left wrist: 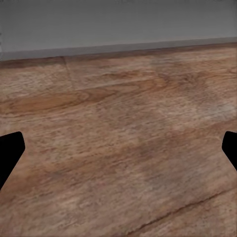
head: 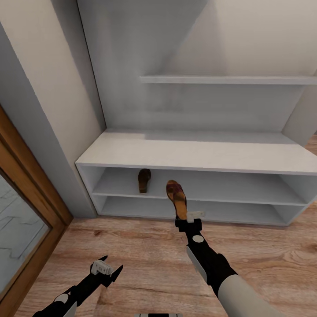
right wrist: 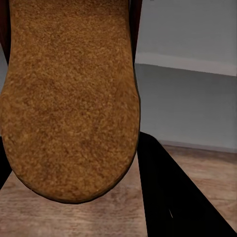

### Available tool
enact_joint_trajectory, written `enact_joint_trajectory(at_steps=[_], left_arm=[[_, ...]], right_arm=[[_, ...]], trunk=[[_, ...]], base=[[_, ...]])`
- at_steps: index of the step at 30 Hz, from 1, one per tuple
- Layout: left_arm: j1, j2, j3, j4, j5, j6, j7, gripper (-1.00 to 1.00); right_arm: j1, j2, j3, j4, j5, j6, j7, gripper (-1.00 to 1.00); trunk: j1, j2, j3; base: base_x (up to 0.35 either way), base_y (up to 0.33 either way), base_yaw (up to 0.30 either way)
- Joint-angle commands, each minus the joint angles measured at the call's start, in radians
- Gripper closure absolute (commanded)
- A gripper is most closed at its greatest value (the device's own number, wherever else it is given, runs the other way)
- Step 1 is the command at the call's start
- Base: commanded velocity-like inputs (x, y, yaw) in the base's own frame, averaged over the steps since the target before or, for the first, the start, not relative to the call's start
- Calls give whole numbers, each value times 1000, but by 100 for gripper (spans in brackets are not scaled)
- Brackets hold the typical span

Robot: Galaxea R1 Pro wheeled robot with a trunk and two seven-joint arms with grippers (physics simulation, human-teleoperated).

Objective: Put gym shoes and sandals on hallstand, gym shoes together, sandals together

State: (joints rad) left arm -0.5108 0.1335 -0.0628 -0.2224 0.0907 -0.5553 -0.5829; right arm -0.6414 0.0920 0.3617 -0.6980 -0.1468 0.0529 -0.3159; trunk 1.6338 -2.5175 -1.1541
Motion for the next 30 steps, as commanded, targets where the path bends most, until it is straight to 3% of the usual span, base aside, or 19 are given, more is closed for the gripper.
enact_joint_trajectory(at_steps=[1,30], left_arm=[[0,0,0,0,0,0,0,-100],[0,0,0,0,1,0,0,-100]], right_arm=[[0,0,0,0,-2,-1,-3,100],[0,0,0,15,-2,-1,-3,100]], trunk=[[0,0,0],[0,0,0]], base=[[51,0,0],[7,0,0]])
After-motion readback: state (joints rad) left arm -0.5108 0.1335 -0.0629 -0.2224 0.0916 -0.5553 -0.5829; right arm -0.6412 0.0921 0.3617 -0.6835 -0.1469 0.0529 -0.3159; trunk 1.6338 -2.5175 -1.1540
